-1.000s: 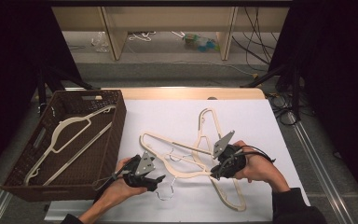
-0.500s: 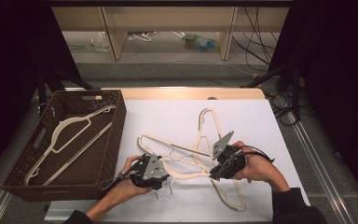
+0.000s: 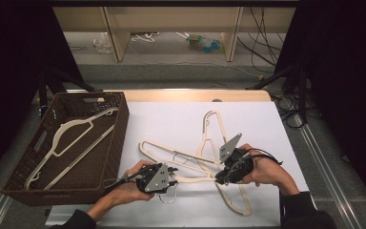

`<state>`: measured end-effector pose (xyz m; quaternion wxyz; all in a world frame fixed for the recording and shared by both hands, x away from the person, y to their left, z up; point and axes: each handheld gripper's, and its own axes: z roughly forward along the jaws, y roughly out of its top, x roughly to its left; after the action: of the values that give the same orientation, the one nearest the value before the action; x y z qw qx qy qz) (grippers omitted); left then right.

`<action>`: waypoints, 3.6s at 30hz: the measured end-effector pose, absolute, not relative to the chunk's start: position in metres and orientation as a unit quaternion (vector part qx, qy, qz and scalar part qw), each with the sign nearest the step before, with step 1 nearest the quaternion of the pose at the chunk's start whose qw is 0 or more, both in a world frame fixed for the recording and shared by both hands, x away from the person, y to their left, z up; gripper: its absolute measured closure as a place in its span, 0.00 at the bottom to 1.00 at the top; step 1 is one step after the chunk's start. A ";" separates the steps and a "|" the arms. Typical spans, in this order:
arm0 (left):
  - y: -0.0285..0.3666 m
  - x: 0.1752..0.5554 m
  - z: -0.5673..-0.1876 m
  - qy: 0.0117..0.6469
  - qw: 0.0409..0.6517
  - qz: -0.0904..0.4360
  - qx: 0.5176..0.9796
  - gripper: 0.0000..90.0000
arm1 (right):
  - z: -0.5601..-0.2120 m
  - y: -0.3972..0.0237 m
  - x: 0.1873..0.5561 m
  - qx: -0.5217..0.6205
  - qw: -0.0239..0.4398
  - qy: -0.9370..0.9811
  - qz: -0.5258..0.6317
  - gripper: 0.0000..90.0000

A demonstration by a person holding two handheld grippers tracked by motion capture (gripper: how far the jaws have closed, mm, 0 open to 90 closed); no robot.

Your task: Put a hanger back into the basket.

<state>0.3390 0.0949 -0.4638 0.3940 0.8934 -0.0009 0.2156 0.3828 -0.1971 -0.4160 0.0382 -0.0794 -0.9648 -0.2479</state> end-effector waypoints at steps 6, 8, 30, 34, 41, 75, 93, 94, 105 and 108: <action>0.089 0.340 -0.444 -0.024 0.381 0.234 0.894 0.81 | -0.414 -0.206 0.385 -0.081 0.049 -0.960 -0.263 0.89; 0.086 0.340 -0.437 -0.030 0.381 0.238 0.893 0.84 | -0.412 -0.209 0.385 -0.085 0.049 -0.959 -0.267 0.89; 0.072 0.363 -0.390 0.070 0.395 0.226 0.888 0.95 | -0.356 -0.251 0.386 -0.220 -0.076 -0.900 -0.369 0.58; 0.074 0.369 -0.384 0.111 0.408 0.209 0.881 0.96 | -0.347 -0.256 0.383 -0.235 -0.088 -0.887 -0.387 0.55; 0.089 0.382 -0.373 0.207 0.426 0.179 0.863 0.96 | -0.340 -0.262 0.373 -0.242 -0.104 -0.876 -0.403 0.47; 0.154 0.376 -0.278 0.343 0.520 0.123 0.772 0.96 | -0.375 -0.258 0.349 -0.285 -0.107 -0.874 -0.378 0.36; 0.270 0.384 -0.232 0.407 0.519 0.173 0.732 0.96 | -0.377 -0.259 0.349 -0.287 -0.102 -0.875 -0.377 0.36; 0.277 0.384 -0.233 0.413 0.513 0.179 0.731 0.96 | -0.376 -0.260 0.349 -0.286 -0.103 -0.875 -0.377 0.36; 0.340 0.386 -0.255 0.451 0.492 0.196 0.718 0.96 | -0.380 -0.266 0.347 -0.295 -0.101 -0.873 -0.376 0.35; 0.351 0.387 -0.264 0.452 0.490 0.194 0.720 0.96 | -0.382 -0.266 0.346 -0.297 -0.099 -0.872 -0.376 0.34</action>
<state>0.3866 0.3506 -0.2641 0.4897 0.7201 0.4515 0.1944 0.3461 -0.2661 -0.3821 -0.0994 -0.2970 -0.8720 -0.3762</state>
